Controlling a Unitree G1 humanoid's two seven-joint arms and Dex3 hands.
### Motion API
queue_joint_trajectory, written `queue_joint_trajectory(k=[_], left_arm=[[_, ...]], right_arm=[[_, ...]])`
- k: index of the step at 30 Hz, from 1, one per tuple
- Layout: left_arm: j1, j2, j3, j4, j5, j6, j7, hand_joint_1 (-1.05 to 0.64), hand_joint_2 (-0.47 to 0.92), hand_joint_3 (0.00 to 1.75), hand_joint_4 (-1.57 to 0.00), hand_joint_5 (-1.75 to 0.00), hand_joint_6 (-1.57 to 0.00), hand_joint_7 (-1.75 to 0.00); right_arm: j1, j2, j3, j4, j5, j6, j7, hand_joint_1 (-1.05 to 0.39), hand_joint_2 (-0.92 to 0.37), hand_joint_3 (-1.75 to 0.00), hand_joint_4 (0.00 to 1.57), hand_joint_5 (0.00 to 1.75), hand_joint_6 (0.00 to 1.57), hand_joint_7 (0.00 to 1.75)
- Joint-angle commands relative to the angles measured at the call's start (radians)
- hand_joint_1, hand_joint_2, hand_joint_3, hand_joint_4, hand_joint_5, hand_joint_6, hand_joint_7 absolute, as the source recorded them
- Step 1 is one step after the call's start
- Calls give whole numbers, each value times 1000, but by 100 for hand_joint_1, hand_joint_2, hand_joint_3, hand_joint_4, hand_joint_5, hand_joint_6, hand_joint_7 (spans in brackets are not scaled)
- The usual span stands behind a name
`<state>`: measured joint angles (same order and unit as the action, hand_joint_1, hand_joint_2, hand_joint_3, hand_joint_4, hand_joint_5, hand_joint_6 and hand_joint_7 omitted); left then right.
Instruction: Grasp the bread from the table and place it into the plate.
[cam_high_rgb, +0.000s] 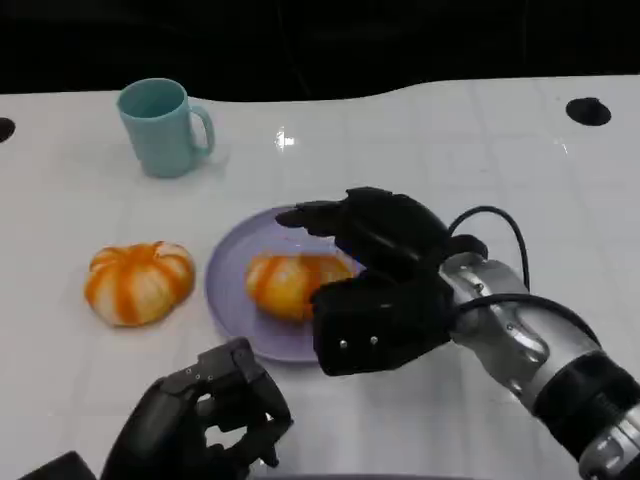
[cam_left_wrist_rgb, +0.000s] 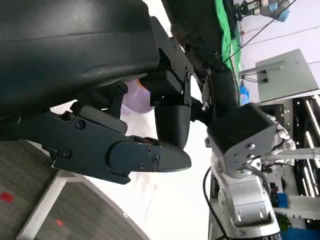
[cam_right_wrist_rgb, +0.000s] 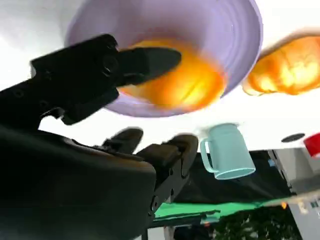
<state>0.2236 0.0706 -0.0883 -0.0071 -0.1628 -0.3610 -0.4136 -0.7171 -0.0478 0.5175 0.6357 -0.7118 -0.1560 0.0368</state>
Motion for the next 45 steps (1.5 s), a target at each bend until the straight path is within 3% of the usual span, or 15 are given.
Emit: queue_joint_trajectory(k=[1, 8, 13, 19, 23, 29, 32, 33, 34, 36, 37, 39, 45], left_arm=[[2, 9, 5, -3, 2, -3, 10, -56, 92, 31, -68, -175, -60, -156], [2, 9, 5, -11, -5, 14, 10, -56, 92, 31, -67, -175, -60, -155], [-1, 6, 6, -12, -11, 21, 8, -56, 92, 30, -67, -175, -60, -155], [-3, 8, 6, -21, -3, 28, 15, -54, 92, 30, -67, -175, -59, -155], [0, 10, 8, -29, -6, 33, 13, -54, 92, 30, -67, -175, -59, -156], [4, 16, 12, -48, -6, 54, 14, -53, 92, 31, -67, -175, -58, -155], [4, 17, 14, -52, -11, 59, 11, -53, 92, 31, -67, -175, -58, -155], [3, 17, 15, -51, -12, 58, 10, -52, 92, 31, -67, -175, -58, -155], [2, 17, 16, -50, -12, 57, 10, -51, 92, 31, -67, -175, -58, -155], [1, 17, 18, -48, -14, 58, 10, -51, 92, 31, -67, -175, -58, -156], [1, 17, 18, -49, -14, 60, 11, -51, 92, 31, -68, -175, -58, -156], [1, 19, 19, -50, -7, 61, 13, -52, 92, 31, -68, -175, -58, -156], [0, 20, 22, -51, -5, 65, 14, -52, 92, 31, -68, -175, -58, -157]], right_arm=[[53, -49, -3, -118, 21, 22, 77, -78, -92, -36, 1, 19, 16, 1], [147, -123, -40, -292, 66, 0, 133, -78, -92, -35, 3, 26, 18, 2], [233, -175, -88, -395, 104, -74, 87, -74, -92, -28, 0, 55, 24, 4], [367, -232, -163, -545, 147, -128, 57, -68, -92, -25, 1, 75, 31, 7], [463, -254, -207, -604, 157, -186, 4, -59, -92, -19, 11, 83, 42, 12], [599, -260, -275, -635, 204, -290, -74, -40, -91, -6, 42, 85, 66, 25], [641, -253, -303, -616, 219, -356, -123, -28, -88, -4, 57, 109, 73, 51], [654, -250, -312, -607, 231, -379, -136, -24, -87, -7, 62, 117, 73, 65], [665, -247, -320, -599, 242, -395, -144, -18, -76, -31, 67, 133, 73, 87], [690, -245, -337, -598, 241, -405, -163, -11, -47, -91, 71, 154, 75, 108], [699, -244, -342, -603, 236, -403, -169, -10, -37, -113, 73, 163, 76, 115], [718, -247, -350, -615, 232, -403, -171, -9, -30, -127, 72, 170, 74, 123], [769, -267, -365, -659, 232, -408, -150, -11, -27, -132, 72, 175, 66, 139]])
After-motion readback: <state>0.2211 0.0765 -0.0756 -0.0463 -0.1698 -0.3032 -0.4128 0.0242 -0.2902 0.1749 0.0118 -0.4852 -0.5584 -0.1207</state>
